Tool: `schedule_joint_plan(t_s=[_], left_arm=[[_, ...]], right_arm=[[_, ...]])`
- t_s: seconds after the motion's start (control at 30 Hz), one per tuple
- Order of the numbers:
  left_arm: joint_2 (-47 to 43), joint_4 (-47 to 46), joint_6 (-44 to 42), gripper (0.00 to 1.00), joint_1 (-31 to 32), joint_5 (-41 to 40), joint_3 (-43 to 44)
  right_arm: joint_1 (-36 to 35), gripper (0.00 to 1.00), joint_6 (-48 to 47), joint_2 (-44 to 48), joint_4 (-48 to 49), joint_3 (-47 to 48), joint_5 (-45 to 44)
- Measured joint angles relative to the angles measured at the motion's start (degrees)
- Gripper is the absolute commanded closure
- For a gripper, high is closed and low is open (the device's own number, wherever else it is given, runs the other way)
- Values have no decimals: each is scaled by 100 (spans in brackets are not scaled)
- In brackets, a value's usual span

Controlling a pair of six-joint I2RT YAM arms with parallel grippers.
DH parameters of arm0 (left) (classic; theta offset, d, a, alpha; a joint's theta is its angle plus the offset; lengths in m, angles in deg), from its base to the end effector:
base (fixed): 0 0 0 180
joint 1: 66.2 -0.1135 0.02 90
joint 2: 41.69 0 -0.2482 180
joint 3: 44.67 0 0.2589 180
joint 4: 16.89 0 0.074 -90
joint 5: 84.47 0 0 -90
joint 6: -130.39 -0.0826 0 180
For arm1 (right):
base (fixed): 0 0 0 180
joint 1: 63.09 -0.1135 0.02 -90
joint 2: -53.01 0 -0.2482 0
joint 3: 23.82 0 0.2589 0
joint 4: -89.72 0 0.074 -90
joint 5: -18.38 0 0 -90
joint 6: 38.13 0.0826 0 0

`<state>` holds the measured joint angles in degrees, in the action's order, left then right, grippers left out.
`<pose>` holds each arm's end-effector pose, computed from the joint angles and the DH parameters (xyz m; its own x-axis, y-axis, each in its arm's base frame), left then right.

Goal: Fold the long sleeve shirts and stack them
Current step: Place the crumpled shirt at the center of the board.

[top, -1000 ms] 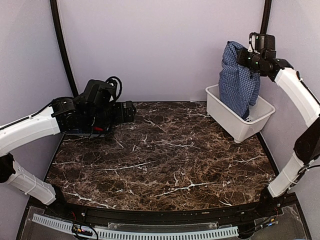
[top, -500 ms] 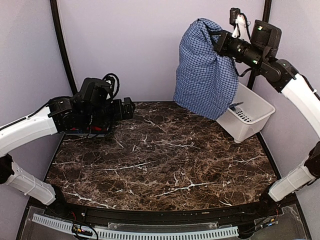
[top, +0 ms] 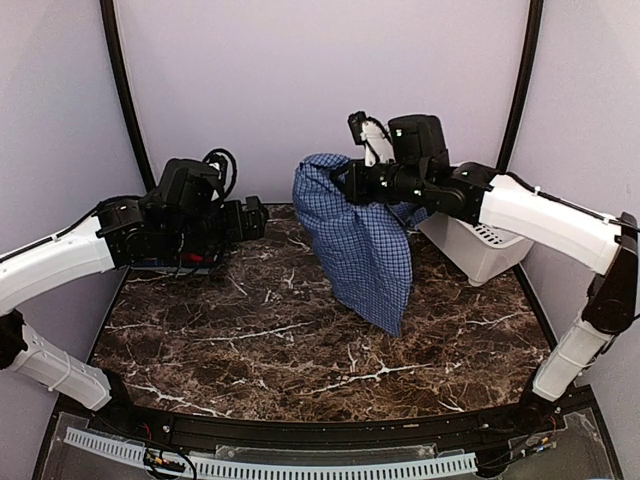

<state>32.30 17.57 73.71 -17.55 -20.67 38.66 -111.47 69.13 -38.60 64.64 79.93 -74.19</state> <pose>0.2527 -0.2320 0.3312 -0.4593 -0.2242 -0.8595 0.1881 0.9211 -0.3407 0.2901 0.3210 0.3810 -0.3550 0.0467 -0.9337 -0.6413 0.7145 0.2796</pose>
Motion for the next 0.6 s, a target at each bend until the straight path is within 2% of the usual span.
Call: schedule_joint_plan(t_s=[0.07, 0.2, 0.27, 0.37, 0.5, 0.6], left_arm=[[0, -9, 13, 1, -15, 17, -66], [31, -2, 33, 1, -92, 138, -190], [94, -4, 35, 1, -120, 210, -195], [212, -17, 37, 1, -144, 334, -221], [341, -55, 39, 1, -190, 533, -334], [442, -103, 42, 1, -205, 697, -385]], right_arm=[[9, 78, 28, -247, -157, -175, 63], [2, 35, 61, -533, -334, -494, 286], [0, 23, 61, -503, -391, -745, 249], [4, 15, 24, -389, -494, -1082, -39], [114, 13, 96, -87, -597, -1628, -442], [448, 13, 181, 179, -586, -2131, -542]])
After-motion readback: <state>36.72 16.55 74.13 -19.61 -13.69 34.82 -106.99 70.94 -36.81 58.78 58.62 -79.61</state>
